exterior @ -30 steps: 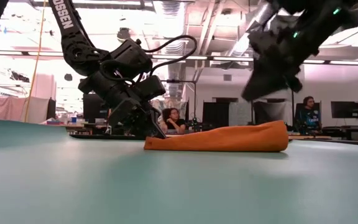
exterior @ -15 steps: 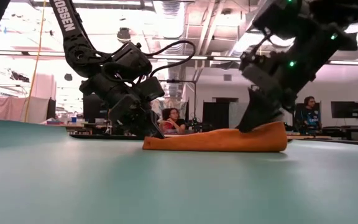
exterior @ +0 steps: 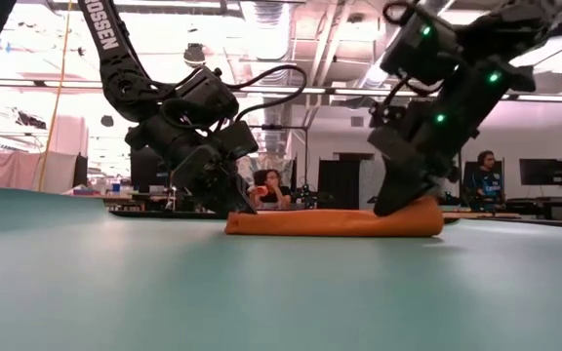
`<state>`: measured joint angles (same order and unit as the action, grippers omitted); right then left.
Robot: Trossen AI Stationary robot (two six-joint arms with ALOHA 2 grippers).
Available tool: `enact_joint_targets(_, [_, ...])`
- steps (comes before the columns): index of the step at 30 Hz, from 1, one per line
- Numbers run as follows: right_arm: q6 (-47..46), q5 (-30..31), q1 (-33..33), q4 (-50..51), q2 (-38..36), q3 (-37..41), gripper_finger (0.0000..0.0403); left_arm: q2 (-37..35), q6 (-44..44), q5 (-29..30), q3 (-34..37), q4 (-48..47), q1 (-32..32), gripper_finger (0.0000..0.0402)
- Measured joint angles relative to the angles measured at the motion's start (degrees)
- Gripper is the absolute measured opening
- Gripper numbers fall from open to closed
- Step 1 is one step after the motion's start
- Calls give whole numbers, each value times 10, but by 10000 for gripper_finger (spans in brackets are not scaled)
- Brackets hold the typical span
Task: Roll towel into tight, uniform cylinder
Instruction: Roll the orange towel
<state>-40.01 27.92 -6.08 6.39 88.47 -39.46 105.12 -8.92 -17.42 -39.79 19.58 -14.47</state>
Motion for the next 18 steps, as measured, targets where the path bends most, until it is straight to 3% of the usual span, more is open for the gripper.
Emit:
enact_joint_targets(10, [-2,-17,39,-53,79,-2,72,-35,40,-30,2,-31,1,0])
enact_joint_targets(15, [-37,-48,48,-68,98,-2,72,-112,71,-49,3,-79,5,0])
enact_joint_targets(18, [-54,-48,48,-69,99,-2,72,-174,73,-20,2,-75,20,0])
